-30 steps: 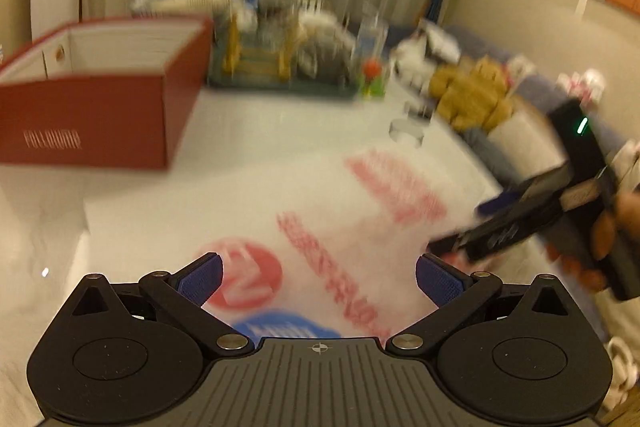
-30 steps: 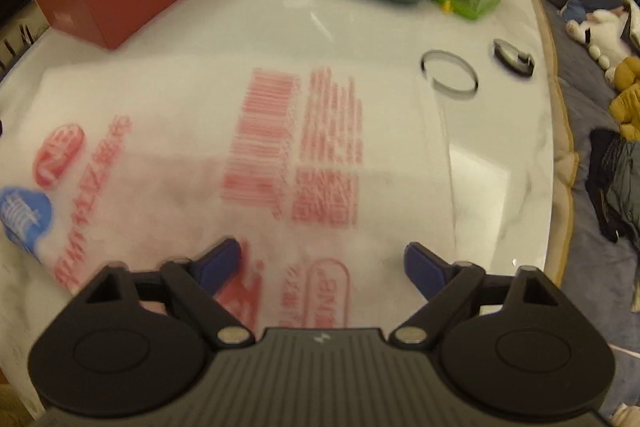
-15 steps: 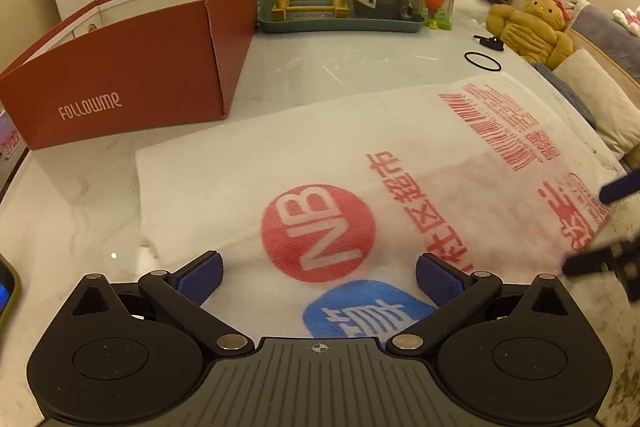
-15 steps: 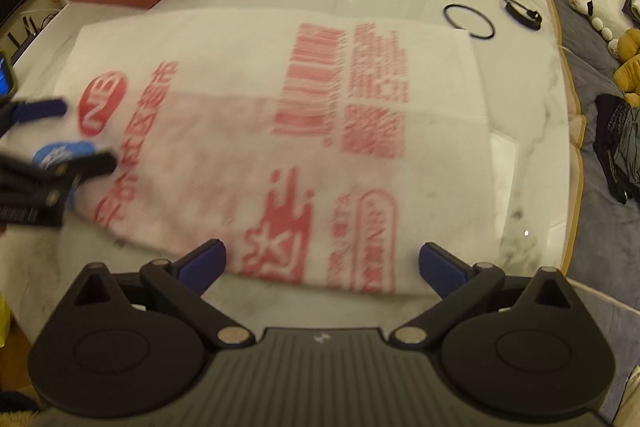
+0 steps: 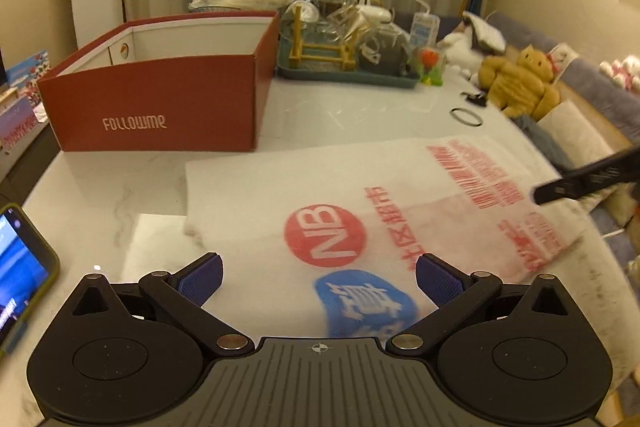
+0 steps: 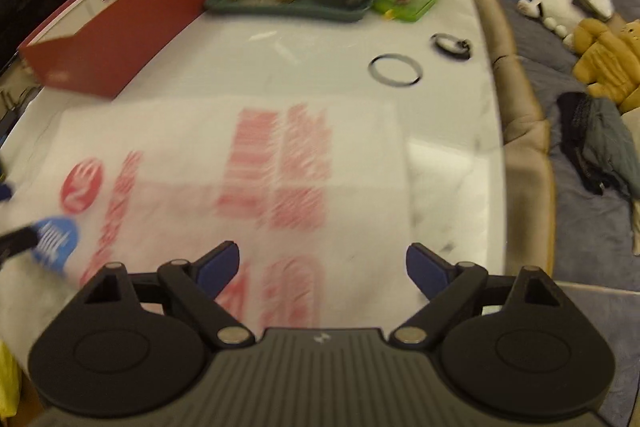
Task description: Fold shopping bag
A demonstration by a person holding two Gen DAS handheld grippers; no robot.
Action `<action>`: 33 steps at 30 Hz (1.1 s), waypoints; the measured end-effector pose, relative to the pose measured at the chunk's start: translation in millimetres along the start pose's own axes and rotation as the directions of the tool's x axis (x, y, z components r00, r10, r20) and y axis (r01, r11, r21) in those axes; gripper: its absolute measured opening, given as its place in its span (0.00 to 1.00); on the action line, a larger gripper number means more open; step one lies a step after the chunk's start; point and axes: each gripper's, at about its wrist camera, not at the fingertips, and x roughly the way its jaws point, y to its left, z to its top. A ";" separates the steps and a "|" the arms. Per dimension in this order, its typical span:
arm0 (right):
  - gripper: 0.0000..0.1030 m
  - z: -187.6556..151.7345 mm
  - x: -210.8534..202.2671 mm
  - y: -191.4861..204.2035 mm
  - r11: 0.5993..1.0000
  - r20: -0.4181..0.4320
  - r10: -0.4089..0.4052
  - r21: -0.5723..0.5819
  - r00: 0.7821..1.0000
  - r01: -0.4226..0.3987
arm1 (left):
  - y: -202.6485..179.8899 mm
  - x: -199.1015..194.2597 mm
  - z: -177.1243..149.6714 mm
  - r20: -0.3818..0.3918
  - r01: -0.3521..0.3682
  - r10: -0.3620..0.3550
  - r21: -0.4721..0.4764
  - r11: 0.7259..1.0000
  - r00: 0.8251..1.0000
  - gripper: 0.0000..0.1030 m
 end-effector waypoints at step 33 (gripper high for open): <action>0.90 -22.2 -3.3 37.4 0.990 -0.071 -0.091 0.099 0.993 0.097 | -2.8 -5.8 -3.3 0.060 0.105 -0.101 -0.061 0.993 0.993 1.00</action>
